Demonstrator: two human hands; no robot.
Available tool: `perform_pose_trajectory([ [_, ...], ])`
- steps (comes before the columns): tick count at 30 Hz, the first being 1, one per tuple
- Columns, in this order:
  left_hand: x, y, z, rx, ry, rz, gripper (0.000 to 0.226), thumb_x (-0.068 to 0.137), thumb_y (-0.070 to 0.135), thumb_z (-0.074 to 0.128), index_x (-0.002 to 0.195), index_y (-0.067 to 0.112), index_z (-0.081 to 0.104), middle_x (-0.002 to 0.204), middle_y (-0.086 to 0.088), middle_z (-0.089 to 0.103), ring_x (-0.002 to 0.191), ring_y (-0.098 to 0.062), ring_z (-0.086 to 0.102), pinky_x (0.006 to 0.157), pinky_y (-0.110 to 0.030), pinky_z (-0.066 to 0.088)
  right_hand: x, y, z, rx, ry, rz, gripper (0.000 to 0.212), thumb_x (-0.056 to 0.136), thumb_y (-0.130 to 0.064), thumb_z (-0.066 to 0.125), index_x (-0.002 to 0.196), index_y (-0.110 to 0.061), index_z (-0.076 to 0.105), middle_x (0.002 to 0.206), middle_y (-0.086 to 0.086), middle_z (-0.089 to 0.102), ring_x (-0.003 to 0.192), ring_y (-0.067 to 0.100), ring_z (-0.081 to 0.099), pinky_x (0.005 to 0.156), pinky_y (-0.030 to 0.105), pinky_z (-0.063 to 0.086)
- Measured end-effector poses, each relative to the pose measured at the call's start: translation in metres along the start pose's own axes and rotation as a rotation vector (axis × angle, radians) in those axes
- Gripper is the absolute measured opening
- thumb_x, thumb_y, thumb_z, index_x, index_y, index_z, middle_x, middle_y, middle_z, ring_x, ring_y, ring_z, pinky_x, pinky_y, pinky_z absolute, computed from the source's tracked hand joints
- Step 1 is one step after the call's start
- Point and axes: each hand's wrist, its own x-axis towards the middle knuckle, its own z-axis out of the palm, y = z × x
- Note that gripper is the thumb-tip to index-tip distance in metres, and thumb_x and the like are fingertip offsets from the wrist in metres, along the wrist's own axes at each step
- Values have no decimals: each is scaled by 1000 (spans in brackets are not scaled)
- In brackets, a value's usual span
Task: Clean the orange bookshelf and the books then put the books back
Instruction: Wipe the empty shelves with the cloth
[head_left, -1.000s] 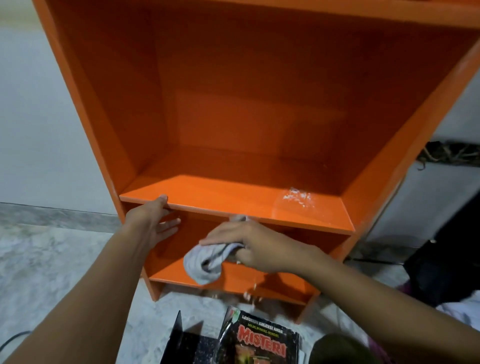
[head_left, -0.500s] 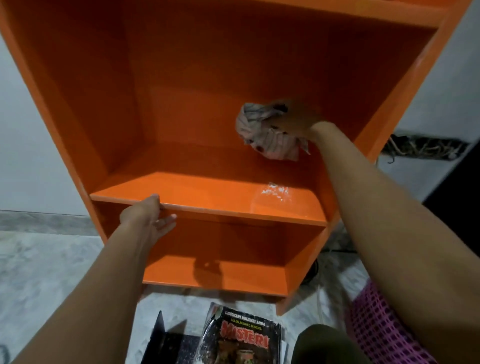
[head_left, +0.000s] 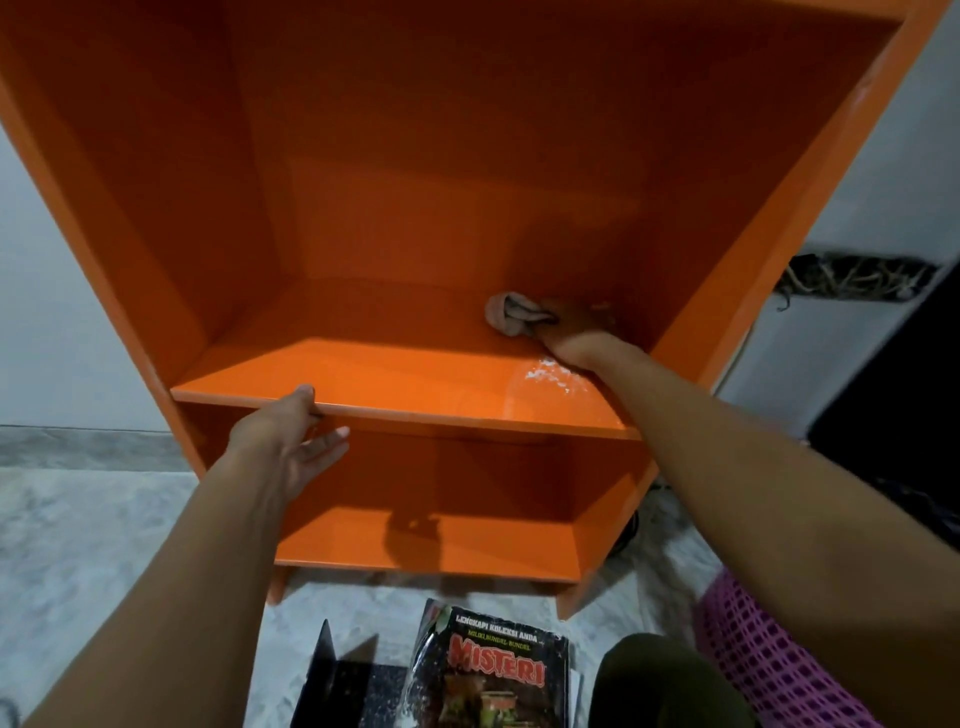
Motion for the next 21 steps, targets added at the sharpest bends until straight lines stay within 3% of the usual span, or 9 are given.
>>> perform_pose_trajectory([
  [2,-1,1,-1,2,-5,-4,18,101,22,52,115,12,50,114,-10,51,87,-28,62,74,-38,53,-38,-12,6,-35,29,-52,37,94,-29,47,129,-26,59,132,7,62,119,28,57,90,31,41],
  [4,-2,1,-1,12,-12,-4,18,101,22,52,115,12,49,114,-10,51,84,-27,62,73,-38,53,-87,-26,12,59,64,-226,47,80,-20,48,123,-27,64,124,2,66,114,24,59,89,30,43],
  [8,-4,3,-2,28,-17,5,20,100,23,53,117,12,48,114,-8,50,83,-27,64,68,-38,53,-174,-49,18,243,-228,-434,61,77,12,48,124,-24,64,122,-7,59,112,13,53,93,33,48],
  [10,-4,3,-3,34,-22,8,22,100,23,53,119,11,48,115,-8,50,81,-27,63,69,-39,53,-189,-49,20,257,-258,-443,68,77,16,44,127,-26,62,126,-8,55,117,14,48,96,33,45],
  [12,-4,3,-3,45,-21,6,21,100,23,52,117,11,48,116,-8,51,78,-26,63,65,-38,53,-184,-49,7,379,-116,-366,69,75,19,41,125,-24,62,121,-8,54,111,10,51,91,23,44],
  [15,-3,3,-3,66,-18,6,18,101,22,51,116,13,48,116,-9,52,75,-26,61,54,-36,55,-157,-50,-33,403,159,-336,63,73,19,43,122,-13,65,113,-4,56,99,-10,51,83,3,35],
  [18,-1,3,-2,73,-6,-9,21,100,23,52,117,11,47,116,-9,52,82,-26,65,66,-37,54,-118,-42,-65,309,313,-237,54,79,8,46,119,-19,69,107,1,62,83,2,55,72,18,43],
  [19,-1,3,-2,72,-4,-10,25,100,23,52,121,10,47,114,-9,52,84,-26,65,70,-38,54,-103,-39,-73,233,360,-155,46,80,2,48,114,-20,70,103,4,67,77,9,57,68,26,44],
  [21,-2,4,-1,78,-6,-16,34,100,24,54,130,8,47,112,-8,53,80,-25,65,70,-38,54,-70,-34,-87,153,399,71,25,85,-9,56,101,-18,71,97,10,69,75,22,63,62,29,45],
])
